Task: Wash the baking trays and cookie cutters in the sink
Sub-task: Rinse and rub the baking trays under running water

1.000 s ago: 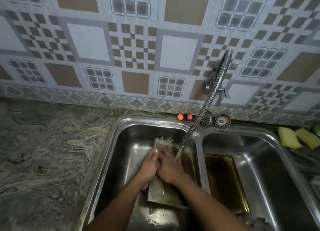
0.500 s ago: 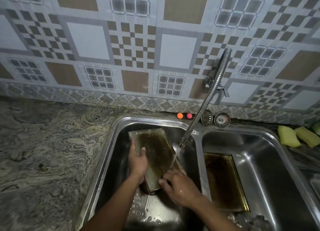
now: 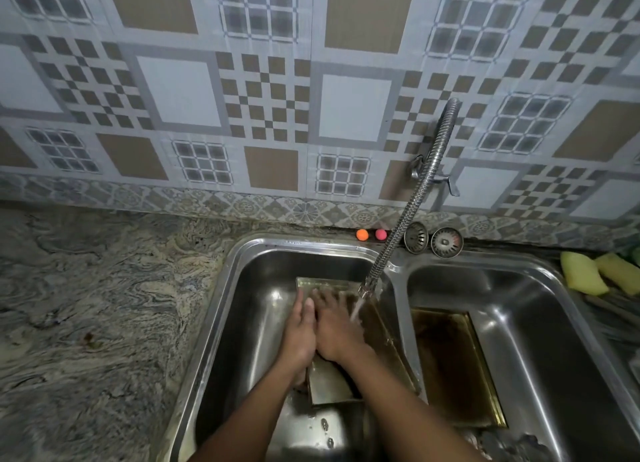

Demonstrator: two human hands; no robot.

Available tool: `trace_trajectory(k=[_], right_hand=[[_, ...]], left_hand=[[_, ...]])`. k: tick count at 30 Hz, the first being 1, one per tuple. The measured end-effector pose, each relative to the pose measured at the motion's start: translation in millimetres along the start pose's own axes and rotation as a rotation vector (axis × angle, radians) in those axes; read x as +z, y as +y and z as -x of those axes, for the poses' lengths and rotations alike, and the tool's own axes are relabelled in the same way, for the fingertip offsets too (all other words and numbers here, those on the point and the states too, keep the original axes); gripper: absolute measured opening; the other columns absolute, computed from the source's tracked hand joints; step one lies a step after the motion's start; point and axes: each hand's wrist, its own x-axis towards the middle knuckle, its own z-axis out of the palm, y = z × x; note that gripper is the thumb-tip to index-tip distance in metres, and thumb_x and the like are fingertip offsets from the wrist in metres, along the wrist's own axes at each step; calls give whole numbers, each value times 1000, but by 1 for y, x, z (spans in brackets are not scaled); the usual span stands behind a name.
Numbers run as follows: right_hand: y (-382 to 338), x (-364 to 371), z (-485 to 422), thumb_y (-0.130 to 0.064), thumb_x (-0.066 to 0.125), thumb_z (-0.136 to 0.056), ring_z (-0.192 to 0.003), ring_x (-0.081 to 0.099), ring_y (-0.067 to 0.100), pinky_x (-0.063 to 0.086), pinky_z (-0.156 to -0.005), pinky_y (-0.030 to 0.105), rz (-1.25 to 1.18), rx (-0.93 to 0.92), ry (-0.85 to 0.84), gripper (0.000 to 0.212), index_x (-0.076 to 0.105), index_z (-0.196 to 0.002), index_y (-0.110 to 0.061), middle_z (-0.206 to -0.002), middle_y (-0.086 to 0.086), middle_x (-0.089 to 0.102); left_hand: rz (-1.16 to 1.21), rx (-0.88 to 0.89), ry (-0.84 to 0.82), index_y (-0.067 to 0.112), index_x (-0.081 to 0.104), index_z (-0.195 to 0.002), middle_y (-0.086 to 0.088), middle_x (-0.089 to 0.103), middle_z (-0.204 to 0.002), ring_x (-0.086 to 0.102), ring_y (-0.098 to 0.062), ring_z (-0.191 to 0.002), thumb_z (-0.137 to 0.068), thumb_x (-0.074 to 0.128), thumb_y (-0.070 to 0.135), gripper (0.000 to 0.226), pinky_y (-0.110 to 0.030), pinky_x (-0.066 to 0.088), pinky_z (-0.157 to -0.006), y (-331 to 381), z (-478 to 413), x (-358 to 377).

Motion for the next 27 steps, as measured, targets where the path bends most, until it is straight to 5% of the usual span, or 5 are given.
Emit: trace_trajectory(k=[4, 8, 16, 22, 27], right_hand=[[4, -1, 22, -40, 33, -102, -151, -2, 10, -4, -120, 45, 1, -339, -163, 56, 13, -155, -37, -163, -16, 7], [52, -19, 25, -50, 43, -98, -151, 7, 18, 3, -123, 48, 104, -91, -15, 60, 29, -152, -30, -163, -4, 16], [58, -35, 55, -13, 43, -104, -101, 70, 30, 59, -81, 40, -1442, 404, -112, 29, 61, -124, -24, -110, 12, 73], [24, -22, 51, -26, 46, -102, -107, 63, 9, 45, -82, 10, -670, 136, 165, 26, 57, -125, -22, -111, -4, 68], [-4, 0, 62, -33, 24, -104, -127, 49, 6, 39, -107, 34, -457, -147, 122, 44, 56, -134, -27, -138, -4, 56]], left_hand=[[17, -30, 134, 24, 33, -153, -2, 37, -157, 37, -19, -142, -99, 30, 57, 64, -34, 27, -118, 4, -11, -18], [-104, -7, 148, 40, 23, -153, -1, 32, -159, 38, -25, -141, -102, 46, 41, 56, -38, 33, -109, -2, -22, -37], [-383, 25, 71, 39, 21, -155, 2, 27, -161, 28, -25, -147, -91, 66, 44, 79, -41, 30, -113, -7, -17, -41], [-199, 130, -200, 45, 34, -143, 9, 39, -150, 42, 2, -131, -100, 54, 30, 50, -11, 37, -100, 6, -2, -13], [152, -69, -195, 35, 46, -145, 4, 48, -144, 51, -12, -128, -104, 47, 28, 41, -23, 46, -97, 15, 5, -1]])
